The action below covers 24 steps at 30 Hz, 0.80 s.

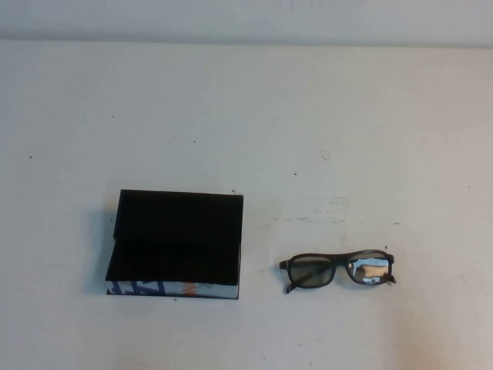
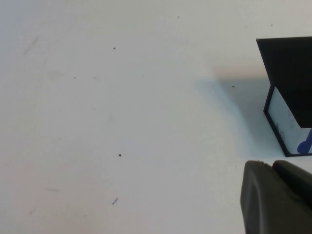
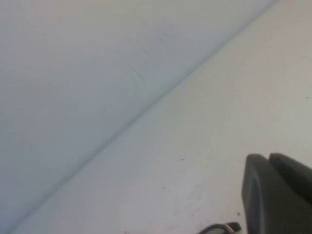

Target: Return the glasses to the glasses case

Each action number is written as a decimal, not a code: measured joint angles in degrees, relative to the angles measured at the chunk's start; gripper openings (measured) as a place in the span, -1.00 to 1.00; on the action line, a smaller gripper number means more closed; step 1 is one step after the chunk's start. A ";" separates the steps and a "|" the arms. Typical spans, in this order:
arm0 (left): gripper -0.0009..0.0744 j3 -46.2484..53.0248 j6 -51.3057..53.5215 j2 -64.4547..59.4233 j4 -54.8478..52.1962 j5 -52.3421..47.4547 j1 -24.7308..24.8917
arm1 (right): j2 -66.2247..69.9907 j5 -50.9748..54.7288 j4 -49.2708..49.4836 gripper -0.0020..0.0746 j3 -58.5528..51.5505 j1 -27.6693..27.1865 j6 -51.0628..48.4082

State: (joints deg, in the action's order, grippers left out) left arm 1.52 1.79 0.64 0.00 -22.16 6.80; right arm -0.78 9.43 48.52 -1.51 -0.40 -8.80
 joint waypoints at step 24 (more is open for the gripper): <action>-0.99 0.00 0.00 0.00 0.00 0.00 0.00 | 44.46 38.90 -9.93 -0.98 31.11 0.00 -14.05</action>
State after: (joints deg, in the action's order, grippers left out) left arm 1.52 1.79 0.64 0.00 -22.16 6.80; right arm 43.68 48.33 38.59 29.60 -0.40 -22.85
